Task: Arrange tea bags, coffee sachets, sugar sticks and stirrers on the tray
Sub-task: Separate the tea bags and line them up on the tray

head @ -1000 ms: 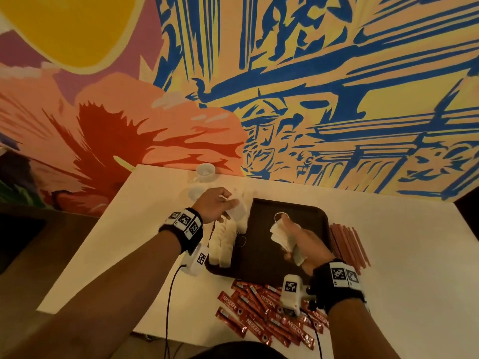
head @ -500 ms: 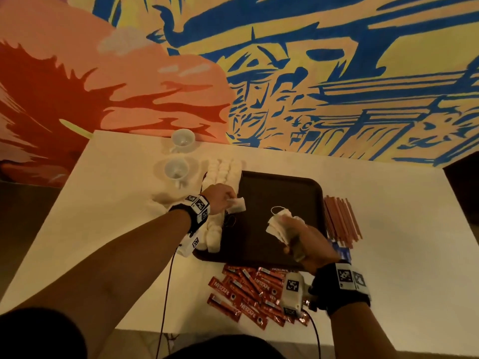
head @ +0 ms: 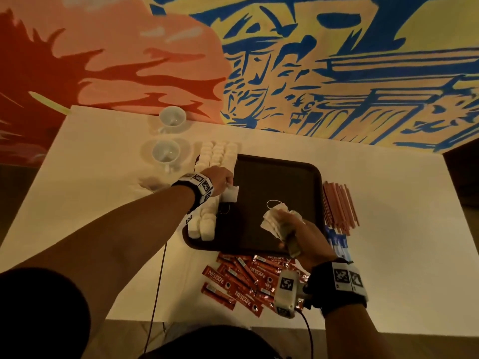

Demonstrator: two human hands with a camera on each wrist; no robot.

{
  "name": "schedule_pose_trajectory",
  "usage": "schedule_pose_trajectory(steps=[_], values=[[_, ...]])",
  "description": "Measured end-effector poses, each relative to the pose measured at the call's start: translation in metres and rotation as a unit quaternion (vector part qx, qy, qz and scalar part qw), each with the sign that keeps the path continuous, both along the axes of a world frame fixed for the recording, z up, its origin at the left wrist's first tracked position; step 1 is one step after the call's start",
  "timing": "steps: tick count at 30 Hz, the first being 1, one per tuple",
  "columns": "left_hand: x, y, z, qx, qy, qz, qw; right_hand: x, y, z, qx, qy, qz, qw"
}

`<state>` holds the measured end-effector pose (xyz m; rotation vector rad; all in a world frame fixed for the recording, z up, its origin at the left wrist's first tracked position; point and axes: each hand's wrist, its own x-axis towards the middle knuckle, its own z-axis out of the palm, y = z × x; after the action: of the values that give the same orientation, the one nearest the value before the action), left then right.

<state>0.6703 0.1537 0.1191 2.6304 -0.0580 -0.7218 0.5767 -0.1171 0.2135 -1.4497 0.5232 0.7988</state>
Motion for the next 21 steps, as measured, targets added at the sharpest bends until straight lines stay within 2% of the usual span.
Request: schedule_pose_trajectory(steps=[6, 12, 16, 21], values=[[0.004, -0.001, -0.001, 0.033, -0.023, 0.003, 0.999, 0.001, -0.002, 0.004, 0.031, 0.015, -0.022, 0.999], [-0.001, 0.004, 0.023, 0.027, -0.114, 0.057, 0.991, 0.006, -0.003, 0.014, 0.073, 0.005, -0.021, 0.997], [-0.014, 0.006, 0.048, -0.028, -0.179, 0.137, 0.974, 0.009, -0.001, 0.029, 0.092, 0.002, -0.017, 0.996], [-0.047, 0.003, 0.088, -0.167, -0.216, 0.197, 0.941, 0.012, 0.001, 0.052, 0.118, -0.054, 0.01, 0.991]])
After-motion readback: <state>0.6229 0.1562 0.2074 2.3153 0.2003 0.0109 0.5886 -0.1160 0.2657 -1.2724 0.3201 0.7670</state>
